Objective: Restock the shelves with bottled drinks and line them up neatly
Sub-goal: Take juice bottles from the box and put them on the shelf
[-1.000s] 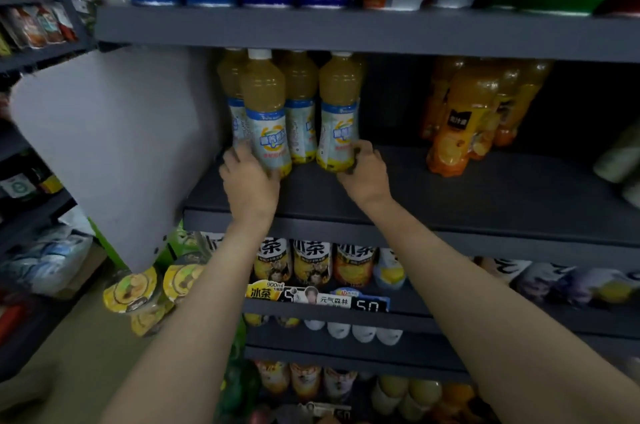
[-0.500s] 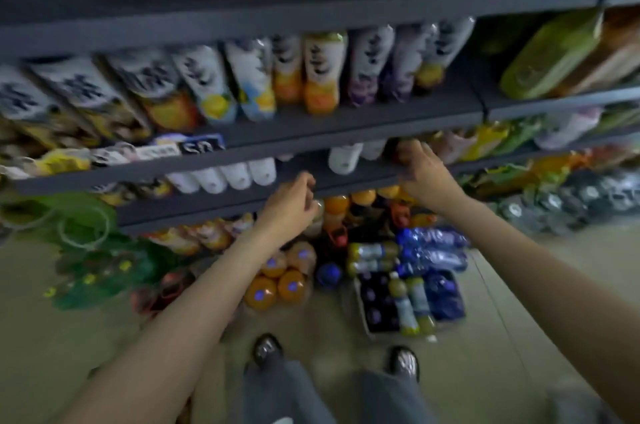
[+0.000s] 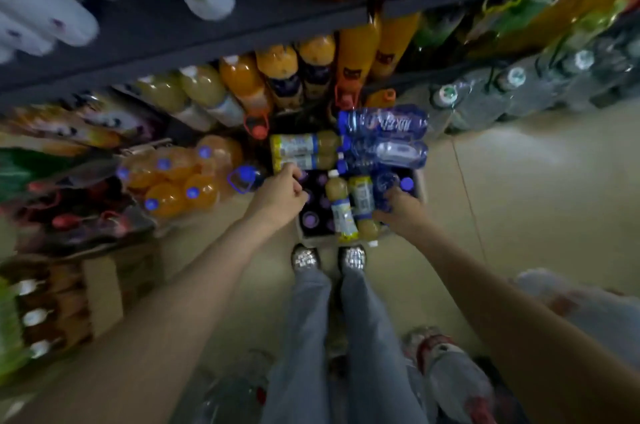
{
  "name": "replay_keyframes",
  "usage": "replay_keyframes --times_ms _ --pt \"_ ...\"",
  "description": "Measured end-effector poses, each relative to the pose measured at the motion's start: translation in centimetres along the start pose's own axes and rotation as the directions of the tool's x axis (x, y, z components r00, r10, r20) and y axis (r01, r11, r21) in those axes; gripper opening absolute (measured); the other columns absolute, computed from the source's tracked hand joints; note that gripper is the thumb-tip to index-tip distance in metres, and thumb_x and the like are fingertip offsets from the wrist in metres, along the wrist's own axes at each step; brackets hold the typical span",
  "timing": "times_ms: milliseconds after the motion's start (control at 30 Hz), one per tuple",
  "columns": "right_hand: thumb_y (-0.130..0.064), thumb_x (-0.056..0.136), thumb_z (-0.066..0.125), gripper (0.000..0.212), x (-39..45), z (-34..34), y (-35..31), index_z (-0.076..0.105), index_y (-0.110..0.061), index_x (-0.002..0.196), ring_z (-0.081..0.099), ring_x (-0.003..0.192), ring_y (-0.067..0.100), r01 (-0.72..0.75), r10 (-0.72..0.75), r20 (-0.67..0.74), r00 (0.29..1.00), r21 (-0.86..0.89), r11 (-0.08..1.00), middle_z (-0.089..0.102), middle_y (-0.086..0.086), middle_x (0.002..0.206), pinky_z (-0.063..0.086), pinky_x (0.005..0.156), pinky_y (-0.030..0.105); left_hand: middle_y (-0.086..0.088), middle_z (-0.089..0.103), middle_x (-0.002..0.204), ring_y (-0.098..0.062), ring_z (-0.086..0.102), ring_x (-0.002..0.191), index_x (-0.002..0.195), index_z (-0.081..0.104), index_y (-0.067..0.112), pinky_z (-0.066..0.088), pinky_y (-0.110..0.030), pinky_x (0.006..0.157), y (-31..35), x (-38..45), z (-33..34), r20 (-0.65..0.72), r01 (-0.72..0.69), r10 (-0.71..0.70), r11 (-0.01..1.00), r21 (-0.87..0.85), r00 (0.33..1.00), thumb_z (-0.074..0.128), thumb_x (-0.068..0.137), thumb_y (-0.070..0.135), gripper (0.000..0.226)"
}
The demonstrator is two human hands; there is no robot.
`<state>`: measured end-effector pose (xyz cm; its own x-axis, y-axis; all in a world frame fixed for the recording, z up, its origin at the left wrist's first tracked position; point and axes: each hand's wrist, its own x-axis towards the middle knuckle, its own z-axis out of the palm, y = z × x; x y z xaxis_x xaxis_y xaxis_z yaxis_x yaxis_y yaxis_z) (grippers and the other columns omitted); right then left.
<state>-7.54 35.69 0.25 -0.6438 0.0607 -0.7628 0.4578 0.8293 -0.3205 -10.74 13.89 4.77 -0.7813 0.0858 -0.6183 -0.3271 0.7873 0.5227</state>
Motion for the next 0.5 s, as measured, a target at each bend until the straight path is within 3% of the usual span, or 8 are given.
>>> replay_keyframes --times_ms 200,300,367,433,500 --pt "-0.035 0.084 0.066 0.051 9.8 10.9 2.6 0.051 0.002 0.115 0.057 0.107 0.033 -0.09 0.085 0.082 0.993 0.061 0.994 0.059 0.02 0.115 0.039 0.072 0.033 -0.014 0.064 0.102 -0.031 0.06 0.096 0.112 0.051 0.001 0.045 -0.039 0.085 -5.9 6.3 7.2 -0.048 0.006 -0.003 0.997 0.071 0.999 0.056 0.085 0.006 0.028" --pt "-0.035 0.083 0.066 0.066 13.7 16.3 2.9 0.036 0.001 0.131 0.046 0.121 0.033 -0.119 0.116 0.07 0.991 0.044 0.992 0.045 0.019 0.131 0.04 0.093 0.037 -0.013 0.064 0.103 -0.032 0.06 0.098 0.113 0.05 0.001 0.046 -0.041 0.086 -9.1 8.6 10.8 -0.056 0.041 -0.039 0.999 0.025 0.998 0.056 0.085 0.005 0.029" --pt "-0.035 0.083 0.065 0.076 15.3 18.5 3.0 0.025 0.002 0.137 0.04 0.126 0.033 -0.138 0.137 -0.008 0.99 -0.08 0.987 0.04 0.018 0.135 0.038 0.098 0.039 -0.011 0.064 0.104 -0.03 0.06 0.097 0.114 0.049 0.002 0.046 -0.037 0.087 -10.7 9.3 13.1 -0.048 0.074 -0.075 0.997 -0.018 0.996 0.056 0.085 0.006 0.03" --pt "-0.032 0.082 0.065 0.072 15.9 19.2 3.3 0.027 0.002 0.133 0.045 0.122 0.035 -0.142 0.133 -0.077 0.988 -0.131 0.981 0.046 0.018 0.131 0.041 0.094 0.04 -0.01 0.064 0.106 -0.027 0.06 0.097 0.116 0.049 0.003 0.043 -0.029 0.085 -11.6 9.3 14.8 -0.015 0.132 -0.133 0.989 -0.064 0.991 0.056 0.086 0.008 0.031" --pt "-0.027 0.081 0.066 0.059 15.9 18.9 3.7 0.035 0.001 0.123 0.05 0.116 0.036 -0.115 0.11 -0.082 0.991 -0.059 0.992 0.052 0.019 0.124 0.042 0.087 0.039 -0.01 0.062 0.112 -0.026 0.059 0.101 0.119 0.047 0.004 0.04 -0.025 0.083 -11.7 9.2 15.8 0.031 0.208 -0.206 0.968 -0.139 0.978 0.056 0.088 0.012 0.034"
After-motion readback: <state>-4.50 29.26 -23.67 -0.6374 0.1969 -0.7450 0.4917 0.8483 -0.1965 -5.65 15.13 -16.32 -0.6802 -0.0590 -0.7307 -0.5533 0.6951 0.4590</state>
